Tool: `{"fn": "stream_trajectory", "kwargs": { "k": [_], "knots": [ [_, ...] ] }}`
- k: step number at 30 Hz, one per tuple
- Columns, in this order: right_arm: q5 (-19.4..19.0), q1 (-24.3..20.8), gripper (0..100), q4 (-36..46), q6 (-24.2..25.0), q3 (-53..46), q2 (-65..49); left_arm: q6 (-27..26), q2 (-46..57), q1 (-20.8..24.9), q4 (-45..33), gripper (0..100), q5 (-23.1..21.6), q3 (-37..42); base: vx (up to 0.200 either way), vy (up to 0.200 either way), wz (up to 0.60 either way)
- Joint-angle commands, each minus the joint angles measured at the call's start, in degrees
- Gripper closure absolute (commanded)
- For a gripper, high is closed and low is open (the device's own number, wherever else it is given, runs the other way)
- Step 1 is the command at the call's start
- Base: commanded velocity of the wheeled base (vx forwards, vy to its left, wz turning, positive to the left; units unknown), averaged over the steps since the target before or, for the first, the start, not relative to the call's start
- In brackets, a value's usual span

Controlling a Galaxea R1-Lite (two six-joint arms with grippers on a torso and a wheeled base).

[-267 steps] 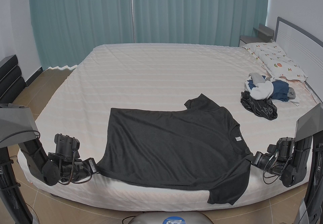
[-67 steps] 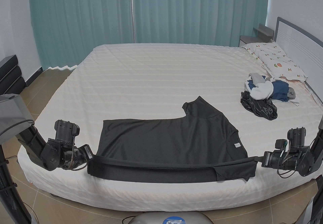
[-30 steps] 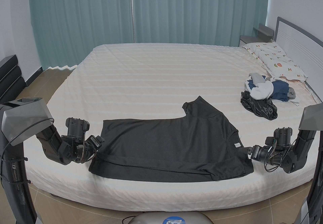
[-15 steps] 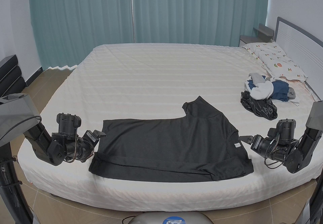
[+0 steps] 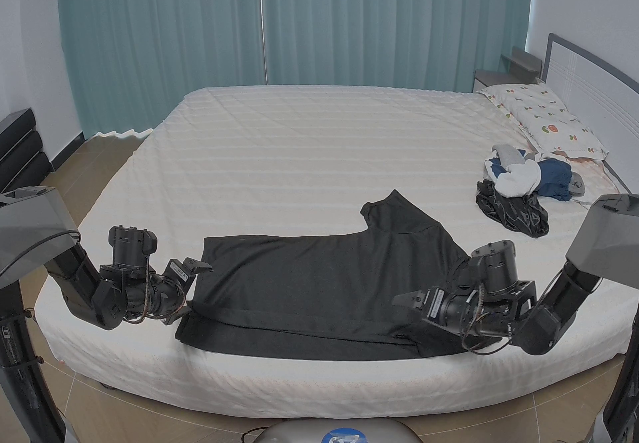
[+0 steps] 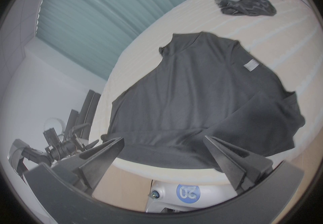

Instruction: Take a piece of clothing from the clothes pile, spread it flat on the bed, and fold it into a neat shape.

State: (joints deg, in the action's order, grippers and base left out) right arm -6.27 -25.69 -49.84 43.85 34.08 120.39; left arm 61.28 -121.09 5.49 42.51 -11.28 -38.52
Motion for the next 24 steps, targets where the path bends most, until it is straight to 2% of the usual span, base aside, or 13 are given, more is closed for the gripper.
{"fn": "stream_trajectory", "kwargs": {
  "k": [1,9,14,24],
  "knots": [
    [0.64,-5.16,0,4.48,0.27,6.08,4.41,0.15,-0.82,-0.21,0.21,0,-0.24,-0.06,0.000,0.000,0.00],
    [1.17,-9.47,0,12.13,0.27,13.46,7.93,0.07,-0.99,-0.12,0.21,0,-0.06,-0.15,0.000,0.000,0.00],
    [1.08,-12.20,0,12.83,0.18,14.61,8.54,-0.29,-1.34,0.14,0.29,0,0.29,0.03,0.000,0.000,0.00],
    [1.87,-12.99,0,12.75,-0.34,16.98,12.23,-0.11,-1.52,0.14,0.21,0,0.38,-0.15,0.000,0.000,0.00]
  ]
}}
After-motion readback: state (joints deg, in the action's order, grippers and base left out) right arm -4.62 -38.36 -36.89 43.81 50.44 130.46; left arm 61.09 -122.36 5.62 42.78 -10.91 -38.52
